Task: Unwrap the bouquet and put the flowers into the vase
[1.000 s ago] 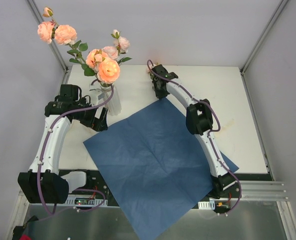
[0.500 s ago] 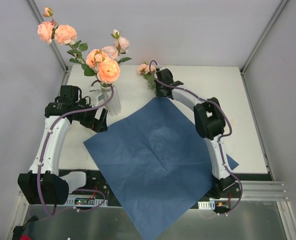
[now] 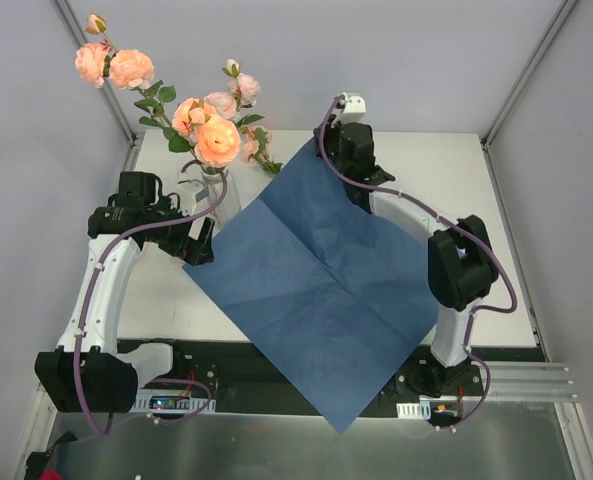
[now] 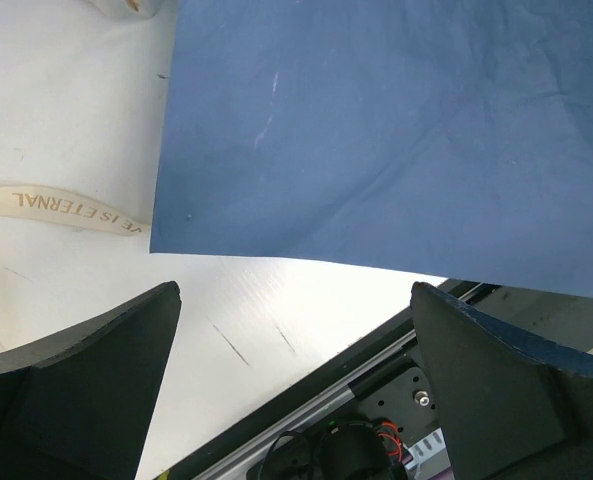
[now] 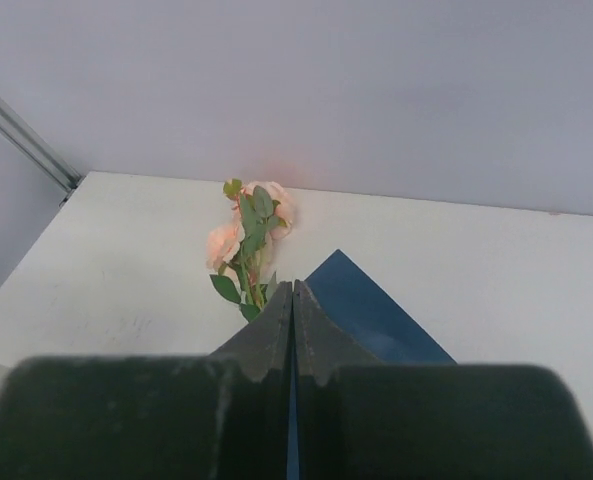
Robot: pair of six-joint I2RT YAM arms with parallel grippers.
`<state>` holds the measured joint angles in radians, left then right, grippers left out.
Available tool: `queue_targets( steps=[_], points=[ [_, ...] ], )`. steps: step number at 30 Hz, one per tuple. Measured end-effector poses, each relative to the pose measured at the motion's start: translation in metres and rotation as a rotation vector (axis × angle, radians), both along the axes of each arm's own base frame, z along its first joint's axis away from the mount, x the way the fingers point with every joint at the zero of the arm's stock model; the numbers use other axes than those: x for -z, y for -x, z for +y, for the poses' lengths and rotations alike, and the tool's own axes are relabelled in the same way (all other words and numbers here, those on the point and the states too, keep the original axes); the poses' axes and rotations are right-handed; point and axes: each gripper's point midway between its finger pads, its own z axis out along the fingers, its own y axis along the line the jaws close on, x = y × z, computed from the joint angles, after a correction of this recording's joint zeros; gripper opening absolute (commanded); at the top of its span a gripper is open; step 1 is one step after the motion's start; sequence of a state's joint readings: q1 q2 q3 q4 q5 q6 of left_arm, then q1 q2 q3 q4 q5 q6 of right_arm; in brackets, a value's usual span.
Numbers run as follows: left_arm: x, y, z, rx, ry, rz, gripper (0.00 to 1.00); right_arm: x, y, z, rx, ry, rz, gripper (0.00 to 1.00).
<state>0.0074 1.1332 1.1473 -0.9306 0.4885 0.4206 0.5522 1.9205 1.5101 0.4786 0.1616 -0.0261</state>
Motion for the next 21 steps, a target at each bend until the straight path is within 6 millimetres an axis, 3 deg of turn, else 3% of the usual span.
queue_targets(
  steps=[4, 8, 9, 10, 12, 15, 17, 19, 21],
  points=[
    [-0.001, 0.000, 0.000, 0.000, 0.000, -0.002, 0.99, 0.018, 0.008, -0.011, 0.049, 0.011, 0.116, 0.01],
    [-0.001, 0.000, 0.000, 0.001, 0.001, -0.003, 0.99, 0.082, 0.037, -0.025, 0.112, 0.092, 0.349, 0.03],
    [-0.001, 0.000, 0.000, 0.001, 0.002, -0.002, 0.99, 0.099, 0.047, -0.026, 0.119, 0.118, 0.418, 0.34],
    [-0.001, 0.000, -0.001, 0.002, 0.004, -0.001, 0.99, 0.111, 0.056, -0.027, 0.123, 0.137, 0.469, 0.51],
    [0.000, 0.000, -0.001, 0.004, 0.008, 0.001, 0.99, 0.137, 0.073, -0.028, 0.135, 0.181, 0.580, 0.70],
    [0.001, 0.000, -0.002, 0.005, 0.010, 0.007, 0.99, 0.164, 0.085, -0.026, 0.133, 0.248, 0.680, 0.89],
    [0.001, -0.001, -0.002, 0.005, 0.010, 0.009, 0.99, 0.170, 0.085, -0.024, 0.124, 0.278, 0.712, 0.92],
    [0.001, -0.001, -0.002, 0.005, 0.010, 0.009, 0.99, 0.162, 0.076, -0.019, 0.103, 0.300, 0.703, 0.93],
    [0.001, -0.001, -0.002, 0.005, 0.009, 0.008, 0.99, 0.140, 0.056, -0.008, 0.065, 0.296, 0.643, 0.94]
  ],
)
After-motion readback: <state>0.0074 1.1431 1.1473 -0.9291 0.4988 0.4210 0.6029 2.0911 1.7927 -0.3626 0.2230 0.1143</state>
